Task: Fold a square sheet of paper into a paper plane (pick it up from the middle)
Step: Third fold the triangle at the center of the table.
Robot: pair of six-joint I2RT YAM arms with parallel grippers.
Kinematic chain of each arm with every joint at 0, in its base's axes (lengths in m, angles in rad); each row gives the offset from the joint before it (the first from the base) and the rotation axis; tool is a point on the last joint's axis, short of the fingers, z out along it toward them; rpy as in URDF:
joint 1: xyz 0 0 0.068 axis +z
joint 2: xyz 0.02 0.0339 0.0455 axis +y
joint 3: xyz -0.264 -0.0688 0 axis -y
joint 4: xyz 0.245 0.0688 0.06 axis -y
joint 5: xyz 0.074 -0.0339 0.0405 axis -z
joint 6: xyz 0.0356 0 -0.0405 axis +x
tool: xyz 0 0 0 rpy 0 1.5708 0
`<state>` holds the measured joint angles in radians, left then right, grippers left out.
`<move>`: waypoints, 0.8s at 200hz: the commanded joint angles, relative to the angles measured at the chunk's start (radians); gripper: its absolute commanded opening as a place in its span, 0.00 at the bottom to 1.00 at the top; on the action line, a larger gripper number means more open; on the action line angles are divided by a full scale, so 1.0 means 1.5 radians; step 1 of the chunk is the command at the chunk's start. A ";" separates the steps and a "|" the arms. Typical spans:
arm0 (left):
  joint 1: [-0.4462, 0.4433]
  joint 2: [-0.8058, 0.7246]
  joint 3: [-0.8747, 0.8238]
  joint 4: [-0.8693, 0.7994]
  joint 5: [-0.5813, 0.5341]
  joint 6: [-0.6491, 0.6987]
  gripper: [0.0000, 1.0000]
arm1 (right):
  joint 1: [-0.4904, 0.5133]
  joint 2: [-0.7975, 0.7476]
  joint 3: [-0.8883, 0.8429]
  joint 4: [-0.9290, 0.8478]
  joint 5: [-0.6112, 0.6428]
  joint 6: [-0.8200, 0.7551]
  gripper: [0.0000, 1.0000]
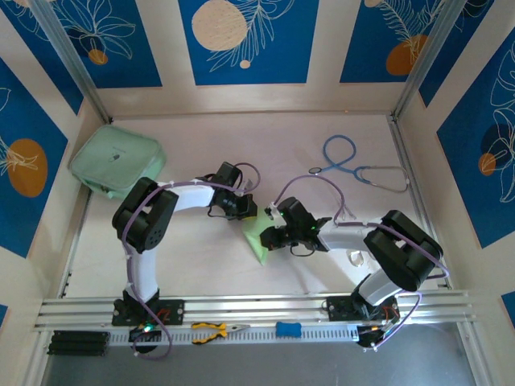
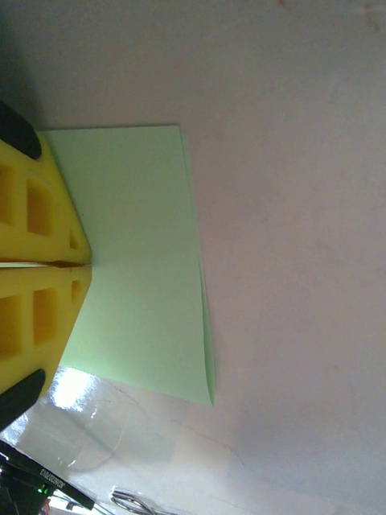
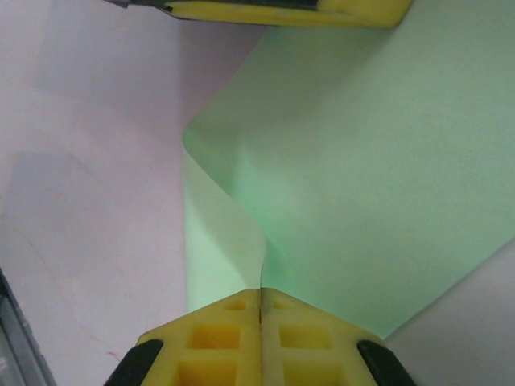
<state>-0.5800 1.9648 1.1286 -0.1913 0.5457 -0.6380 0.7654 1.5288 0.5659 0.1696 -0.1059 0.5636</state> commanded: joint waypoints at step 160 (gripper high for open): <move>-0.010 -0.019 -0.016 -0.044 -0.041 0.001 0.08 | 0.013 0.002 0.035 -0.050 0.072 -0.080 0.03</move>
<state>-0.5873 1.9549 1.1267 -0.2008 0.5201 -0.6453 0.7761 1.5288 0.5896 0.1101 -0.0048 0.4675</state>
